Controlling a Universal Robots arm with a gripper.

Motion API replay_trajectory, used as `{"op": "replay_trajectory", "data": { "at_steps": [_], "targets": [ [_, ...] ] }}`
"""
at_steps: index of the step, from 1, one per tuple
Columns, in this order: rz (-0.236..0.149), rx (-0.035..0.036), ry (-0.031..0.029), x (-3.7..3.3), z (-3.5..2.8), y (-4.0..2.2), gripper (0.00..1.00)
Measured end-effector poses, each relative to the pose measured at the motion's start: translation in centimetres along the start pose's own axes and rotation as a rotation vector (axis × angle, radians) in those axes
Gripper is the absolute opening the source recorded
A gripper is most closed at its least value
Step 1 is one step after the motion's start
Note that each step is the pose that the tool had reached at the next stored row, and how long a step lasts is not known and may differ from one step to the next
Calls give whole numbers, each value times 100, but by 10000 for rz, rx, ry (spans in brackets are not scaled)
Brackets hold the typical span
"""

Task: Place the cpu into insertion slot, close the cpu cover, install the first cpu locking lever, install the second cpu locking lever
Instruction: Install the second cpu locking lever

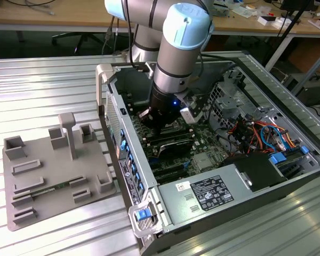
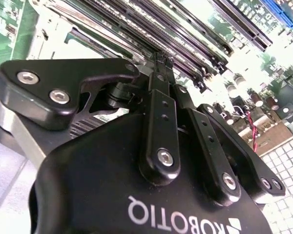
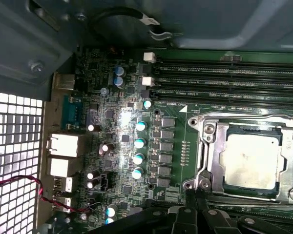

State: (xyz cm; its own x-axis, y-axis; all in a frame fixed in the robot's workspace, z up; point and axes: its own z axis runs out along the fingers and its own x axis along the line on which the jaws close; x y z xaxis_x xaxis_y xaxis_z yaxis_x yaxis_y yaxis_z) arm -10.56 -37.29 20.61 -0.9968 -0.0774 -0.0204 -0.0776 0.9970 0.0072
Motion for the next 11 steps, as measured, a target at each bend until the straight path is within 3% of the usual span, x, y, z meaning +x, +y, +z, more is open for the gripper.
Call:
{"op": "replay_trajectory", "data": {
  "at_steps": [7, 11],
  "targets": [
    [-36, -7, 0, 39, 1, 9, 11],
    [-302, -13, 0, 37, 8, 34, 11]
  ]
}}
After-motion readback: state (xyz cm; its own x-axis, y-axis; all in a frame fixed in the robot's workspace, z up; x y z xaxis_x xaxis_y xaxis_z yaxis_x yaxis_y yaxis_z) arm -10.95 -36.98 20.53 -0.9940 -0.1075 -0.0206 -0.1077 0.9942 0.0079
